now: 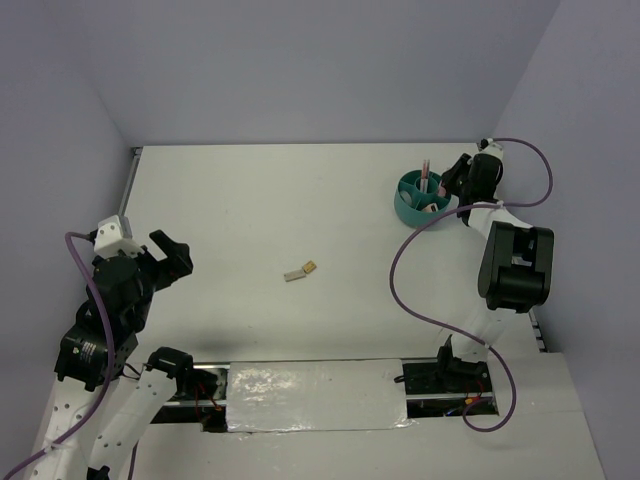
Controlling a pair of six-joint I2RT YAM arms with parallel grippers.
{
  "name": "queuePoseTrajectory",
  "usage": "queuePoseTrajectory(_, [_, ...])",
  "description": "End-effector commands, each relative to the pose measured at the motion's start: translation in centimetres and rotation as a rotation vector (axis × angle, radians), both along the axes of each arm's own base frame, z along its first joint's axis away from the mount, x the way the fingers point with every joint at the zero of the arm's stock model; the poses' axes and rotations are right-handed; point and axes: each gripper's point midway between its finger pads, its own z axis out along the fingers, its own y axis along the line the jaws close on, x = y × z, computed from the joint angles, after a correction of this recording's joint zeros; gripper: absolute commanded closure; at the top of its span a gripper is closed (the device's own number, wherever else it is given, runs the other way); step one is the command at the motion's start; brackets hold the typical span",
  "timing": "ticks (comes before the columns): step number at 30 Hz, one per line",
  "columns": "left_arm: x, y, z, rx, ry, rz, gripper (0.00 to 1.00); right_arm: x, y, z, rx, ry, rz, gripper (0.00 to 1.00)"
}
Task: Sort the stationery into containers
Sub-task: Place the stationery in the storage box, then pick up the stationery from the center of the board.
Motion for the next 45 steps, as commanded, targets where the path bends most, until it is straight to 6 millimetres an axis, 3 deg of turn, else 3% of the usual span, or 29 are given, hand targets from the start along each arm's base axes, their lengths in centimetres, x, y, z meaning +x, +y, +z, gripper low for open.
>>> queuePoseTrajectory(1, [0.5, -0.2, 0.9, 0.011, -0.041, -0.019, 0.01, 0.3, 0.0, 2.7, -0.011, -0.091, 0.006, 0.85])
queuePoseTrajectory(3, [0.4, -0.2, 0.9, 0.010, -0.042, -0.021, 0.01, 0.1, 0.0, 2.7, -0.012, -0.093, 0.004, 0.76])
queuePoseTrajectory(9, [0.5, -0.2, 0.8, 0.011, -0.039, -0.021, 0.01, 0.0, 0.5, 3.0, 0.002, -0.109, 0.026, 0.70])
queuePoseTrajectory(14, [0.4, -0.2, 0.9, 0.009, -0.046, -0.022, 0.01, -0.1, 0.8, 3.2, 0.015, -0.116, 0.033, 0.59])
queuePoseTrajectory(23, [0.4, -0.4, 0.9, 0.009, -0.047, -0.030, 0.01, -0.6, 1.1, 3.4, 0.029, -0.136, 0.037, 0.53])
queuePoseTrajectory(29, [0.6, -0.5, 0.8, 0.010, -0.041, -0.037, 0.01, -1.3, 1.2, 6.3, 0.030, -0.201, 0.027, 0.42])
queuePoseTrajectory(32, [0.7, -0.6, 0.7, 0.010, -0.036, -0.038, 0.01, -2.1, 1.4, 8.7, 0.037, -0.252, 0.024, 0.26])
queuePoseTrajectory(34, [0.6, -0.6, 0.8, 0.009, -0.038, -0.038, 0.01, -2.6, 1.6, 10.4, 0.047, -0.282, 0.017, 0.22])
queuePoseTrajectory(39, [0.7, -0.5, 0.6, 0.011, -0.032, -0.035, 0.01, -4.2, 2.4, 13.7, 0.077, -0.358, 0.037, 0.20])
queuePoseTrajectory(45, [1.0, -0.6, 0.3, 0.012, -0.016, -0.033, 0.01, -6.0, 5.9, 17.0, 0.132, -0.385, 0.148, 0.20])
